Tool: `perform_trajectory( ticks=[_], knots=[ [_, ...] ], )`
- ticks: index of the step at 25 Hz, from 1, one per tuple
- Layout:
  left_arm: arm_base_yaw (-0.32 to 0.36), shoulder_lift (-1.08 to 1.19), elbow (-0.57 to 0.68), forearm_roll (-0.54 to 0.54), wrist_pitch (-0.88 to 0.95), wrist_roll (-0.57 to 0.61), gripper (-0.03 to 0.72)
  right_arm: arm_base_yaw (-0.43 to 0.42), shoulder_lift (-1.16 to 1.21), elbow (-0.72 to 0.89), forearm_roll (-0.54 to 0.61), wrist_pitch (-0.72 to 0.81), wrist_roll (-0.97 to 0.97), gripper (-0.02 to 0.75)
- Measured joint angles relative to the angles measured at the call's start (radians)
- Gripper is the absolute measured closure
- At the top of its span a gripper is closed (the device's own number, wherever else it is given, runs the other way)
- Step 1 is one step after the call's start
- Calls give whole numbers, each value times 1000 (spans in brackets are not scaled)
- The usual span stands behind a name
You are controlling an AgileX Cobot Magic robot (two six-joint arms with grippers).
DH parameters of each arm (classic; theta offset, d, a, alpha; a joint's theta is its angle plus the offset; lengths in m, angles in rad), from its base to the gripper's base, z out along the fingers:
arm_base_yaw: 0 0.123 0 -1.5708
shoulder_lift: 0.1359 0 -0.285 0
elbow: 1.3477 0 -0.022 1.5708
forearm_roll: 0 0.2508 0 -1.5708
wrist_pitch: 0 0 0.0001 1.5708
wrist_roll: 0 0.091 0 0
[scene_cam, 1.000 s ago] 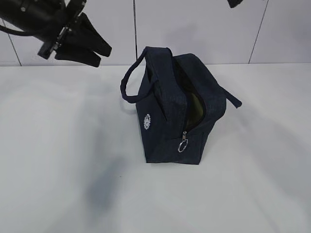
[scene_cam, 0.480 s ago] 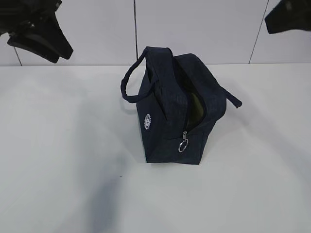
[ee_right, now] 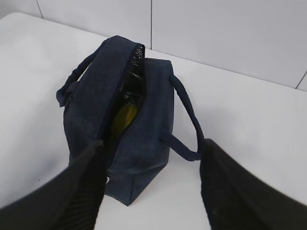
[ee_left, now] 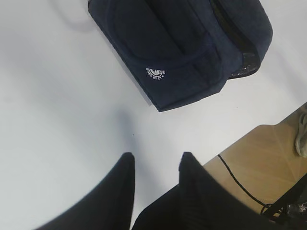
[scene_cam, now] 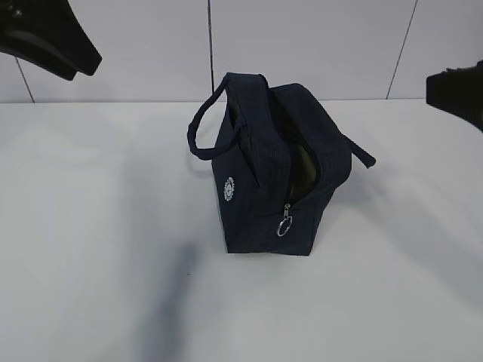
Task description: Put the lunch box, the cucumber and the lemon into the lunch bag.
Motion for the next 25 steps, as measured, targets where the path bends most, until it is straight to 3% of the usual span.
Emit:
perform_trajectory(
  ticks=[7, 17, 20, 25],
  knots=[
    [0, -9, 0, 2, 0, -2, 460, 1, -78, 198, 28, -194, -1, 291],
    [0, -9, 0, 2, 0, -2, 460, 1, -3, 235, 27, -320, -1, 311],
    [-2, -9, 0, -7, 0, -2, 460, 1, 27, 320, 11, -477, -1, 315],
    [-4, -9, 0, -13, 0, -2, 460, 1, 42, 527, -94, -912, 26, 318]
  ],
)
